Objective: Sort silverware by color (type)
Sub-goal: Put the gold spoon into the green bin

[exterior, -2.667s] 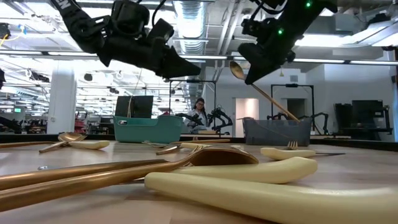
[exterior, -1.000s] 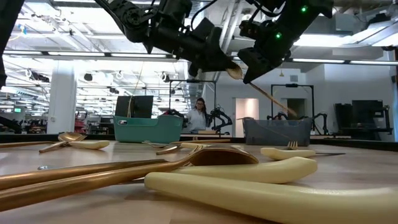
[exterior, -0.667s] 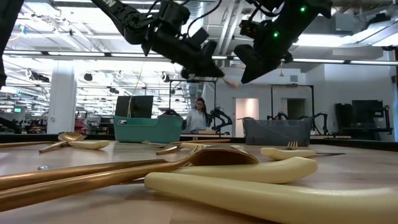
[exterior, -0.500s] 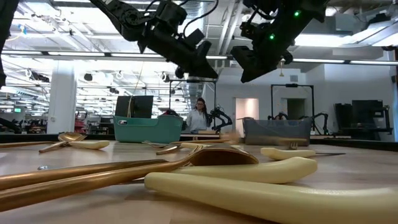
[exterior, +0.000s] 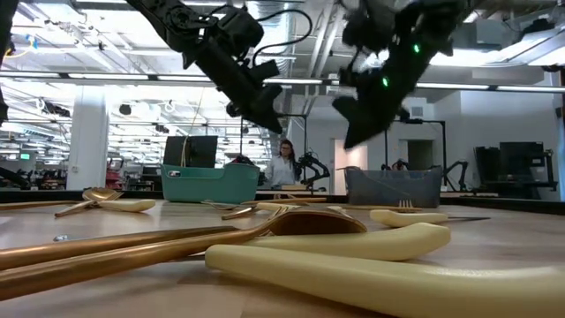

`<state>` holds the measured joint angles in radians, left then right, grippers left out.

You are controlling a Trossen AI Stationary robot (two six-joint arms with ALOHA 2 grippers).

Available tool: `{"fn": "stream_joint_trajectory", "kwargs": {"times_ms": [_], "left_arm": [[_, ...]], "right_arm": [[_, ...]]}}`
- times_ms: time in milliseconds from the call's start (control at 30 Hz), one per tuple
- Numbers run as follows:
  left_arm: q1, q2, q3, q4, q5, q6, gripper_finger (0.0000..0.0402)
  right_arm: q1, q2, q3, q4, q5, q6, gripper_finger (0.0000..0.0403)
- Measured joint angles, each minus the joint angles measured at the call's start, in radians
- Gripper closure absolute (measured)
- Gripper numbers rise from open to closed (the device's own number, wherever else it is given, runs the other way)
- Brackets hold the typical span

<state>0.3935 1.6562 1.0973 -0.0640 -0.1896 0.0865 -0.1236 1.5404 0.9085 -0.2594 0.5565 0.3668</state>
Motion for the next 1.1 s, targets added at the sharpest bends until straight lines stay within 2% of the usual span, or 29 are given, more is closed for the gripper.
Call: {"fn": "stream_joint_trajectory", "kwargs": {"times_ms": [100, 233, 333, 433, 567, 767, 867, 1100], "left_arm": [[-0.002, -0.002, -0.026, 0.002, 0.001, -0.002, 0.0358], [-0.018, -0.003, -0.057, -0.004, 0.060, -0.036, 0.0338], [-0.041, -0.003, -0.063, -0.013, 0.069, -0.027, 0.0331], [-0.056, -0.003, -0.073, -0.018, 0.036, -0.005, 0.0328], [-0.065, -0.003, -0.073, -0.016, 0.017, 0.014, 0.0328], [-0.065, -0.003, -0.073, -0.032, 0.020, 0.022, 0.0328], [-0.065, -0.008, -0.073, -0.050, 0.071, 0.009, 0.0328], [-0.069, -0.038, -0.073, -0.061, 0.097, 0.012, 0.0328]], "right_arm": [[-0.037, 0.072, -0.029, 0.108, -0.130, -0.113, 0.0297], [-0.102, 0.171, -0.036, 0.137, -0.287, -0.209, 0.0261], [-0.142, 0.224, -0.034, 0.129, -0.318, -0.221, 0.0241], [-0.166, 0.260, -0.029, 0.122, -0.388, -0.283, 0.0233], [-0.183, 0.269, -0.029, 0.120, -0.413, -0.289, 0.0239], [-0.178, 0.168, -0.038, 0.077, -0.441, -0.293, 0.0255], [-0.167, 0.121, -0.034, 0.069, -0.478, -0.292, 0.0257], [-0.095, 0.175, -0.058, 0.088, -0.511, -0.311, 0.0258]]}}
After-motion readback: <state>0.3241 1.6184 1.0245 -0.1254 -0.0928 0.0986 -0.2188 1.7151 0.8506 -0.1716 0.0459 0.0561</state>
